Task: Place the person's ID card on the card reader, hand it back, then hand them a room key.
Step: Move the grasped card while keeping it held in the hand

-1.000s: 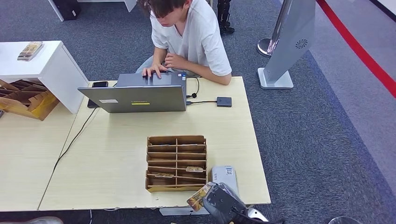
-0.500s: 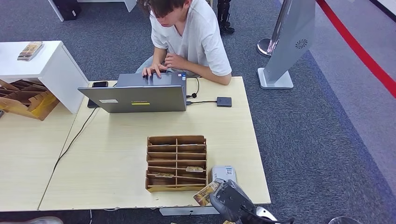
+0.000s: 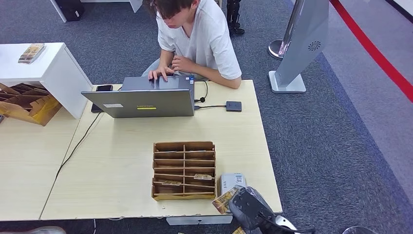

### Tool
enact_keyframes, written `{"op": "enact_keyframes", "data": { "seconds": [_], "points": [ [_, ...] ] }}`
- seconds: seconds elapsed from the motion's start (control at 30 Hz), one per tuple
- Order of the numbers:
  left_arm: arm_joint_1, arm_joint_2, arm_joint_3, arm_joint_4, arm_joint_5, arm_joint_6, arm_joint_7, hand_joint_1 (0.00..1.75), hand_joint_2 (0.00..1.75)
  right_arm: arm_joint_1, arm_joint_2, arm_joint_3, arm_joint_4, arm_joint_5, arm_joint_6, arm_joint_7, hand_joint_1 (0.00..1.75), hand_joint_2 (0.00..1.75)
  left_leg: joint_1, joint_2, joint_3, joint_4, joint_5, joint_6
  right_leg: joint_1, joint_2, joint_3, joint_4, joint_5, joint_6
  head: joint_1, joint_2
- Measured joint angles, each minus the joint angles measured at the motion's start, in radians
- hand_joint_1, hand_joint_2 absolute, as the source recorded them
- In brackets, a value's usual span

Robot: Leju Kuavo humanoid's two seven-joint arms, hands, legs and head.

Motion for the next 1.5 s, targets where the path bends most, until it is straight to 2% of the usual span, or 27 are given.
{"op": "enact_keyframes", "data": {
  "seconds": [0.37, 0.93, 1.5],
  "points": [
    [0.005, 0.0, 0.0, 0.0, 0.0, 0.0, -0.003, 0.0, 0.0, 0.002, -0.004, -0.013, -0.005, 0.019, -0.002, 0.015, 1.75, 1.75, 0.0, 0.0, 0.0, 0.0, 0.0, 0.0, 0.0, 0.0, 0.0, 0.0, 0.0, 0.0, 0.0, 0.0],
    [0.006, 0.0, 0.008, 0.0, 0.0, 0.0, -0.002, 0.0, 0.0, -0.005, 0.005, -0.037, 0.002, 0.19, -0.021, 0.114, 1.75, 1.75, 0.0, 0.0, 0.0, 0.0, 0.0, 0.0, 0.0, 0.0, 0.0, 0.0, 0.0, 0.0, 0.0, 0.0],
    [0.006, 0.0, 0.008, 0.0, -0.003, -0.001, 0.004, 0.0, 0.0, -0.021, 0.037, -0.047, 0.024, 0.211, -0.031, 0.124, 1.75, 1.75, 0.0, 0.0, 0.0, 0.0, 0.0, 0.0, 0.0, 0.0, 0.0, 0.0, 0.0, 0.0, 0.0, 0.0]
  ]
}}
